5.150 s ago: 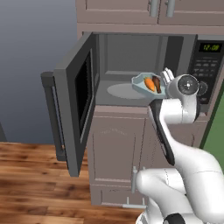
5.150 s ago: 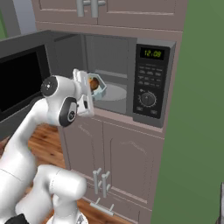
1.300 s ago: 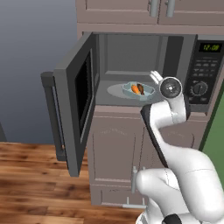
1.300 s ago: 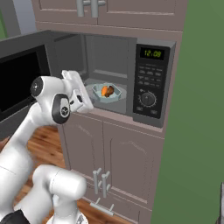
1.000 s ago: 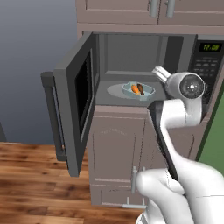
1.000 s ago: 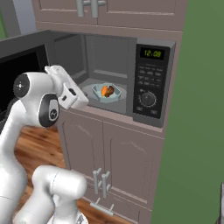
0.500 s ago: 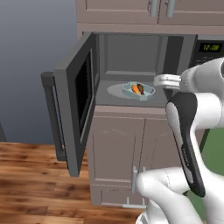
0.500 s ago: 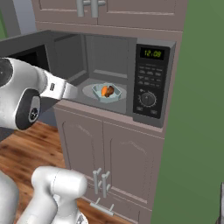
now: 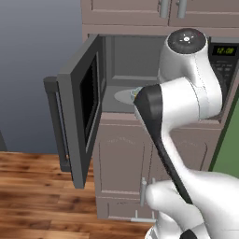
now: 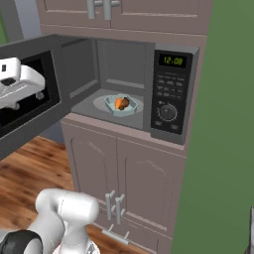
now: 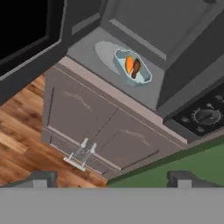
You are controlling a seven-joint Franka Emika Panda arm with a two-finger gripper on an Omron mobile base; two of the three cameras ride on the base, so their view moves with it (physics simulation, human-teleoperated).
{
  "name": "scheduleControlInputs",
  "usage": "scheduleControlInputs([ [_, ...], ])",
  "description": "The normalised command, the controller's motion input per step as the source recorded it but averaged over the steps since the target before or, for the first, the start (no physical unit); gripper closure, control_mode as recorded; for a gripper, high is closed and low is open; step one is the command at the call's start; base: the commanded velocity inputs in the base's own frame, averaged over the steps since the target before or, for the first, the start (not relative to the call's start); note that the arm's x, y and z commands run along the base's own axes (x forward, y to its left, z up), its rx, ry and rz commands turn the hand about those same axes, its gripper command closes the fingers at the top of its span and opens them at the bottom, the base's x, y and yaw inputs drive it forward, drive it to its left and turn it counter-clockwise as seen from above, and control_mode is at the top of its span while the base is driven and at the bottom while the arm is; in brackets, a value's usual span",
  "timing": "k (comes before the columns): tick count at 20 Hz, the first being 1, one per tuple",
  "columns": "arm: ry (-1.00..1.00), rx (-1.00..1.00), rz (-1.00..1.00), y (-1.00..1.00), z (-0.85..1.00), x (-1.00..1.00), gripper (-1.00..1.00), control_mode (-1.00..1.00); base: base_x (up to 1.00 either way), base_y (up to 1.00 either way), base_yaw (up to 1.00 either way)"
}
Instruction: Place the tupperware containing the chicken drumstick and carrot meal in the microwave. Close the microwave door and press the start button to reheat the meal.
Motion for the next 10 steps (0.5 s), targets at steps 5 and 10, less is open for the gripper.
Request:
scheduleControlInputs([
  [5,-0.03,-0.44,0.05,0.47,-0.09,-0.82,-1.0,-1.0,0.0,0.0,0.0],
  [10,-0.21,-0.31,0.0,0.4,-0.2,-0.61,-1.0,-1.0,0.0,0.0,0.0],
])
